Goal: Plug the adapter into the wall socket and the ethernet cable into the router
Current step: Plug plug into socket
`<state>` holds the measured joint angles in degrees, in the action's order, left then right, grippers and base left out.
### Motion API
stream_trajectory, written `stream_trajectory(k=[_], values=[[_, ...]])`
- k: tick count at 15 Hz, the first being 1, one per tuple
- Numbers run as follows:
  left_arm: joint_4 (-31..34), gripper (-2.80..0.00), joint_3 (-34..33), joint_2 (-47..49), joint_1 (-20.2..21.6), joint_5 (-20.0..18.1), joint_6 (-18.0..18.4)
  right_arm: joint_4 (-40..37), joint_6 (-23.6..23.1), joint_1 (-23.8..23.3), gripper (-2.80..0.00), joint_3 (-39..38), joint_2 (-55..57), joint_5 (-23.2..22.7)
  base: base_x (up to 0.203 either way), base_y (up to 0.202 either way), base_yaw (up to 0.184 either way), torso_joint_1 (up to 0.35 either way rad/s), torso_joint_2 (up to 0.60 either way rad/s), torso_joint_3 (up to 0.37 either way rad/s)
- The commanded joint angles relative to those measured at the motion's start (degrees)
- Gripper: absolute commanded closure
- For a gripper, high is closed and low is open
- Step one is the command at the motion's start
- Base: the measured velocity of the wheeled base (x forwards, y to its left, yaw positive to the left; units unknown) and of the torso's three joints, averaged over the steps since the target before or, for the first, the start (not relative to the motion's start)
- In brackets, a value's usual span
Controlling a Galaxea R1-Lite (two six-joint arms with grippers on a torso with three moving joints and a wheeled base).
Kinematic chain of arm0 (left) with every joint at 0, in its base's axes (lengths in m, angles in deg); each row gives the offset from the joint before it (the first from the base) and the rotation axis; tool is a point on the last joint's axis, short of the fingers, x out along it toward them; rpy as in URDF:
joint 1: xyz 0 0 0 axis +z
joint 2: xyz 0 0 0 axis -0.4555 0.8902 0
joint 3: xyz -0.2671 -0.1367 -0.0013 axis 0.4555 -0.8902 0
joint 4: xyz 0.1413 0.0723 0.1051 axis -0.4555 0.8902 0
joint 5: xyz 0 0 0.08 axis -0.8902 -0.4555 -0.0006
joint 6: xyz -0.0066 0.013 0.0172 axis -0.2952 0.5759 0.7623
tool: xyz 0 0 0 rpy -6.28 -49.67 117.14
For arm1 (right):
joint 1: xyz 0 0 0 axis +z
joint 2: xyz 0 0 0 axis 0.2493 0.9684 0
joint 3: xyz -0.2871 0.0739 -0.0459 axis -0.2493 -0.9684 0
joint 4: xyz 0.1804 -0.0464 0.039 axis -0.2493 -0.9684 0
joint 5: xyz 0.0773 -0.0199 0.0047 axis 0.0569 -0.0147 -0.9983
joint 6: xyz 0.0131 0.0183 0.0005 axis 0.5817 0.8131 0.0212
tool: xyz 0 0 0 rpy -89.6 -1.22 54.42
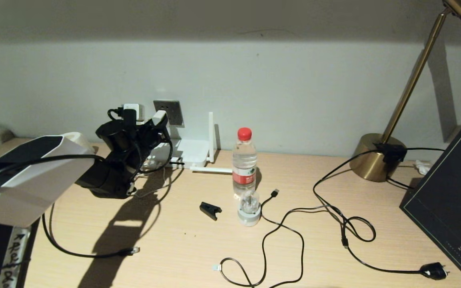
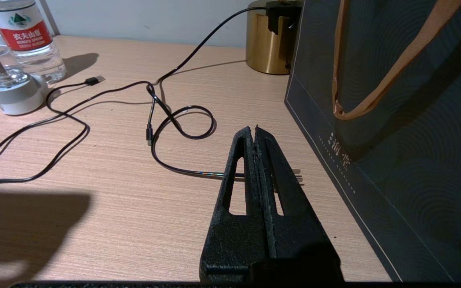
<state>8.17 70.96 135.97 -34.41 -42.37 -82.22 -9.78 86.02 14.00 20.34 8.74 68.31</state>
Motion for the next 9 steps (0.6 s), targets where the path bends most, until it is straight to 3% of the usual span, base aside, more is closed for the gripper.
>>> stream_trajectory(k=[1, 9], values=[[-0.4, 0.0, 0.2, -0.1, 0.0, -0.1, 0.0, 0.0, 0.0, 0.0, 0.0, -2.0, 0.0, 0.0, 0.0, 0.0, 0.0, 0.0, 0.0, 0.0], [1.4, 0.0, 2.8, 0.5, 0.2, -0.1, -0.5, 0.0, 0.0, 0.0, 0.0, -2.0, 0.0, 0.0, 0.0, 0.0, 0.0, 0.0, 0.0, 0.0]])
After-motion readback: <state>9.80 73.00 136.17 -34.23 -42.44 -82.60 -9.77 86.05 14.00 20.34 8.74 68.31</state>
